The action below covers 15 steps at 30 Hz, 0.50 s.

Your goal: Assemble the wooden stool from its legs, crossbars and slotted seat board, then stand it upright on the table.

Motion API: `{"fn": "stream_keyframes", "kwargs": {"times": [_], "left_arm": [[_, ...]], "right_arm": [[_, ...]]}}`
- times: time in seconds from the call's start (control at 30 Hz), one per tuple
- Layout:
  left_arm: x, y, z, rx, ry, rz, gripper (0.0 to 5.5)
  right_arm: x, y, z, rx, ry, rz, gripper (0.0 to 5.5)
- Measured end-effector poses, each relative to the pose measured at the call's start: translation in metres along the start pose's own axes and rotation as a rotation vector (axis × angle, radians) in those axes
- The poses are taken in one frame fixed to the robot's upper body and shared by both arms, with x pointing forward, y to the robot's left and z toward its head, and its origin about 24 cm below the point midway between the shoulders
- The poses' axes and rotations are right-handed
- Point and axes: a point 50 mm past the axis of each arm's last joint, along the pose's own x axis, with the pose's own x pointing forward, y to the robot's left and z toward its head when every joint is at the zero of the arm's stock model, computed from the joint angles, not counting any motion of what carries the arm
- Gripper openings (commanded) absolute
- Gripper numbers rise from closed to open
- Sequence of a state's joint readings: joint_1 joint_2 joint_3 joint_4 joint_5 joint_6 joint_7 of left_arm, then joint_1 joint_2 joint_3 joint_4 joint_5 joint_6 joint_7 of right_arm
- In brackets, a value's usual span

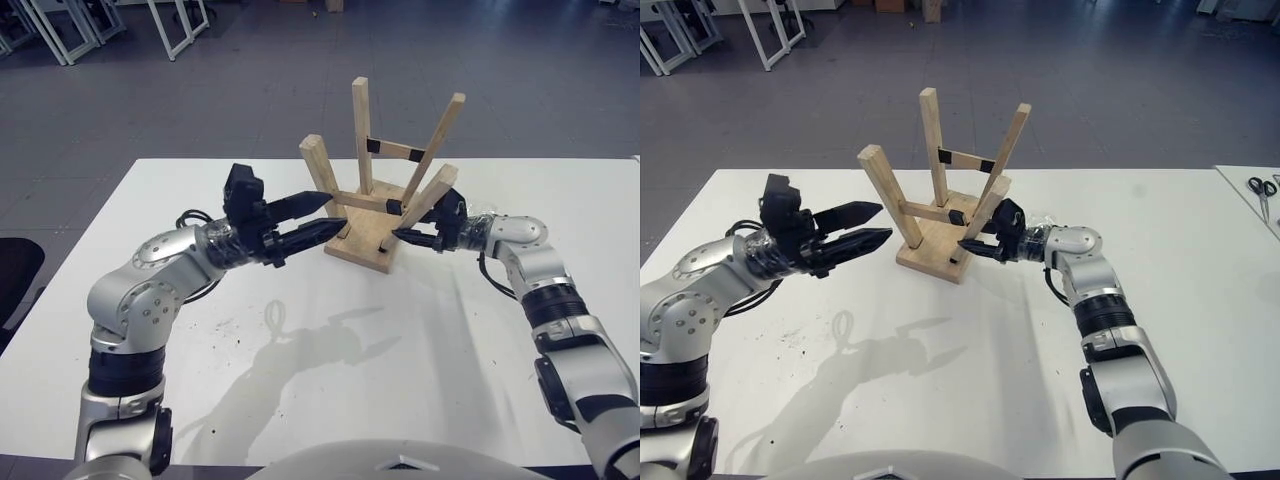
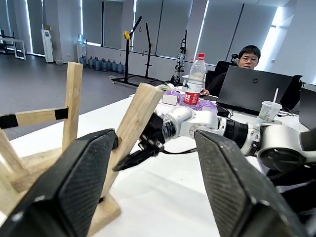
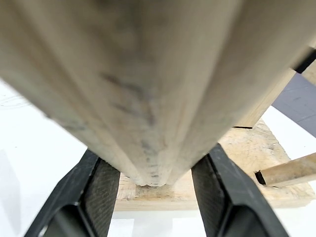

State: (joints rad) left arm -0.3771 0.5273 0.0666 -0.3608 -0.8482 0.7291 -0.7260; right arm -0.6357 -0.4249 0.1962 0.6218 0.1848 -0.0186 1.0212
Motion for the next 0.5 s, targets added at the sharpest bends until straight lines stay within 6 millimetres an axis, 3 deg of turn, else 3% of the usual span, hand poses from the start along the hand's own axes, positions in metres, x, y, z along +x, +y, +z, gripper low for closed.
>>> {"fn": "stream_keyframes", "kwargs": {"times": [0.17, 0.3, 0.37, 0.5], "left_arm": [[0.042, 0.004, 0.025, 0.157, -0.042, 0.046, 2.98], [0.072, 0.021, 0.029, 0.352, 0.009, 0.151, 2.98], [0.084, 0.029, 0.022, 0.427, 0.036, 0.193, 2.98], [0.110, 0.041, -0.017, 0.557, 0.162, 0.226, 2.98]], "right_arm": [[0.005, 0.000, 0.001, -0.009, 0.001, -0.026, 2.02], [0.007, -0.002, 0.002, -0.004, 0.007, -0.026, 2.02], [0.008, -0.004, 0.003, 0.000, 0.013, -0.028, 2.02], [0.011, -0.007, 0.004, 0.001, 0.025, -0.033, 2.02]]}}
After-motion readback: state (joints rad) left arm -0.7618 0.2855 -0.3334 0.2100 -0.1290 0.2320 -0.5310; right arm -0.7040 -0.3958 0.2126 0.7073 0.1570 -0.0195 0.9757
